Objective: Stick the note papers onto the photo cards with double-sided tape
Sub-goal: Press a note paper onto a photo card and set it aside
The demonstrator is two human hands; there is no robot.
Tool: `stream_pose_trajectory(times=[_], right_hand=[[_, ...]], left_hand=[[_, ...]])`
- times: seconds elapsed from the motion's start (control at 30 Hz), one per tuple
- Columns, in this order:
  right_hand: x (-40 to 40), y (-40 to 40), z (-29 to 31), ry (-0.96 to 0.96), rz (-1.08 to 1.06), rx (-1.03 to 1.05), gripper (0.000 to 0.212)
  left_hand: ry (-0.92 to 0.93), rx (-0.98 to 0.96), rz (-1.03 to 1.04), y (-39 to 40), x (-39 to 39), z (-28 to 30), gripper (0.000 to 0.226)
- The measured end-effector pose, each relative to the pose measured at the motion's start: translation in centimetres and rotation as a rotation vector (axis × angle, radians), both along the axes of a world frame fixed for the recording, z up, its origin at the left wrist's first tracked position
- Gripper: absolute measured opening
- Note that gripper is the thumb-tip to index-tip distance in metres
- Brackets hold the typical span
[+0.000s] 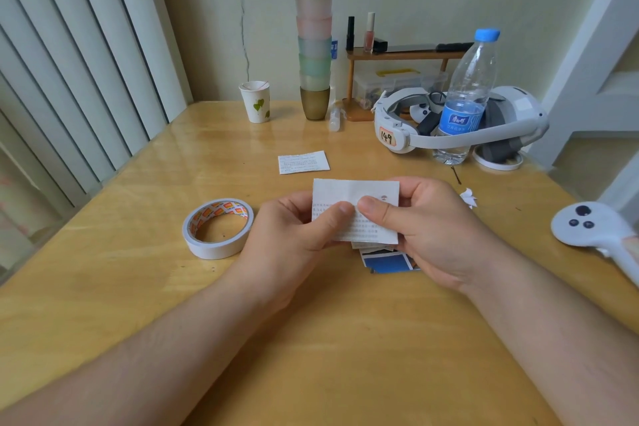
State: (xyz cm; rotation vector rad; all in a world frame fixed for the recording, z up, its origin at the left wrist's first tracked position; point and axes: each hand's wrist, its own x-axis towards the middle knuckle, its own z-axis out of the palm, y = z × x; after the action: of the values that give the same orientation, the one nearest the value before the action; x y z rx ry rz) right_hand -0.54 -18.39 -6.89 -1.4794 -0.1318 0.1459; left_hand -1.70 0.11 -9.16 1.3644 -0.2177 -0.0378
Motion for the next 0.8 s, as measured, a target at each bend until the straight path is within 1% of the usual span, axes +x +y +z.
stream_pose_trajectory(times=[0.1, 0.33, 0.47, 0.5, 0.6, 0.73, 0.8], right_hand=[[0.03, 0.06, -0.26, 0.014, 0.036, -0.022, 0.024], [0.30, -0.09, -0.30, -0.057, 0.007, -0.088, 0.023], [0.36, -0.36, -0.44, -0.018, -0.006, -0.076, 0.031], [0.39, -0.37, -0.48, -0.016, -0.007, -0.091, 0.029], [0.41, -0.12, -0.53, -0.066, -0.036, -0.169, 0.016], [0.42, 0.14, -0.61, -0.130, -0.073, -0.158, 0.013], [0.44, 0.14, -0.75, -0.135, -0.074, -0.165, 0.014]], left_hand=[[-0.014, 0.033, 0.025, 0.08, 0.12, -0.17, 0.024], [0.026, 0.031, 0.004, -0.06, -0.13, -0.15, 0.023], [0.023, -0.018, 0.007, 0.06, 0.10, -0.10, 0.026], [0.019, -0.029, 0.009, 0.08, 0.13, -0.09, 0.028], [-0.001, -0.043, 0.023, 0.09, 0.19, -0.13, 0.028], [0.001, -0.030, 0.019, 0.12, 0.33, -0.11, 0.026], [0.040, -0.027, 0.004, 0.15, 0.41, -0.04, 0.025]])
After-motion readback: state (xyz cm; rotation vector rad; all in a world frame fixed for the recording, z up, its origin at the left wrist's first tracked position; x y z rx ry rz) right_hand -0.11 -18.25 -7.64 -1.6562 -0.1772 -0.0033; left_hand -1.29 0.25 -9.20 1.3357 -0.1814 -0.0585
